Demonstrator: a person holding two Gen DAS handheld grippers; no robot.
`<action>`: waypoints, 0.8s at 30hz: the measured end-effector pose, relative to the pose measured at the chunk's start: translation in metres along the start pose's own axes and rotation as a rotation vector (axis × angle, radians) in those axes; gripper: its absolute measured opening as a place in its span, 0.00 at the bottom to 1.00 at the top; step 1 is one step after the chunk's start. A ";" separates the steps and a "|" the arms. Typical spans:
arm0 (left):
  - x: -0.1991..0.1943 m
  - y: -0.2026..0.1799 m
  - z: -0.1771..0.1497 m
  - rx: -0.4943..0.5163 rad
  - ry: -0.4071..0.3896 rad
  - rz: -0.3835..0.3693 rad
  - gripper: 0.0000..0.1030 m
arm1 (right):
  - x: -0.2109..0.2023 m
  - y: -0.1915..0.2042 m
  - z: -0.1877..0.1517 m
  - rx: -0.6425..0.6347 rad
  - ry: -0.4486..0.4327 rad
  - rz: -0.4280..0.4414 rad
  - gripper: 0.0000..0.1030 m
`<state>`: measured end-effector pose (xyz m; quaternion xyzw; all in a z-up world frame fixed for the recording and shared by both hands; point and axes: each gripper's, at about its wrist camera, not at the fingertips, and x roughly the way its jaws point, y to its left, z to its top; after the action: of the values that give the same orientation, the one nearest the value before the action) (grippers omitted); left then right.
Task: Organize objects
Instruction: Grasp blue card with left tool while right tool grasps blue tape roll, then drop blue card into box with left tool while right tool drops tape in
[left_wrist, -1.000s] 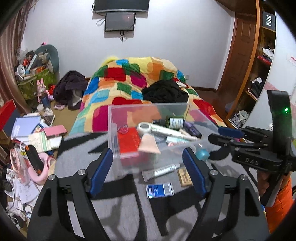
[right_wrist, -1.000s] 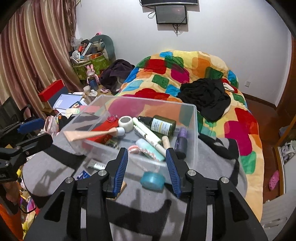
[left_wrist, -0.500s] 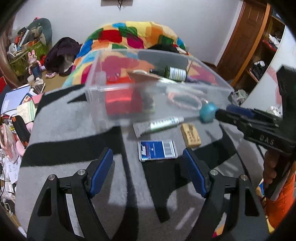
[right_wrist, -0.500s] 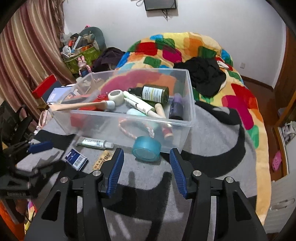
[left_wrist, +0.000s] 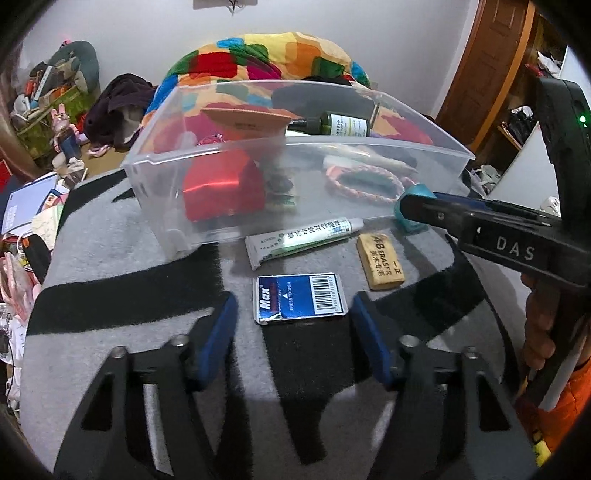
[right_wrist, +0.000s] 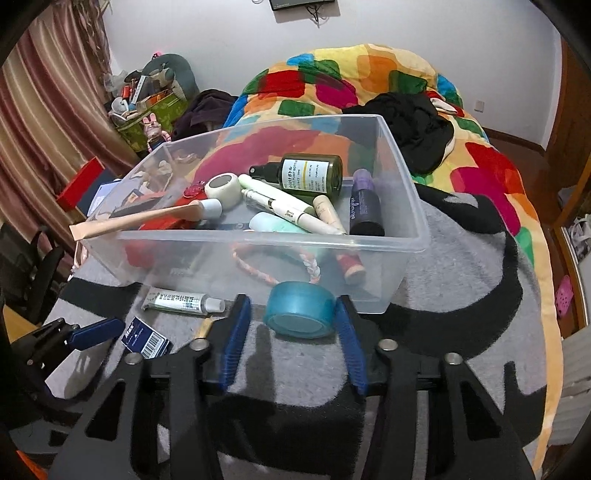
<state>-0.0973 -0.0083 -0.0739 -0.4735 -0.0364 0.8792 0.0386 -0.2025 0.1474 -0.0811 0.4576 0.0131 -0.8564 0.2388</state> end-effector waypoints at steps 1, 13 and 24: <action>-0.001 0.000 -0.001 0.001 -0.004 0.006 0.51 | -0.001 0.001 -0.001 -0.001 -0.004 -0.001 0.35; -0.017 0.006 -0.013 -0.040 -0.038 -0.028 0.46 | -0.020 0.012 -0.014 -0.060 -0.039 0.021 0.35; -0.063 0.009 0.008 -0.046 -0.161 -0.045 0.46 | -0.057 0.018 -0.004 -0.073 -0.134 0.046 0.35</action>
<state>-0.0700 -0.0236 -0.0177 -0.4013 -0.0703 0.9122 0.0443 -0.1649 0.1553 -0.0346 0.3904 0.0178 -0.8783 0.2754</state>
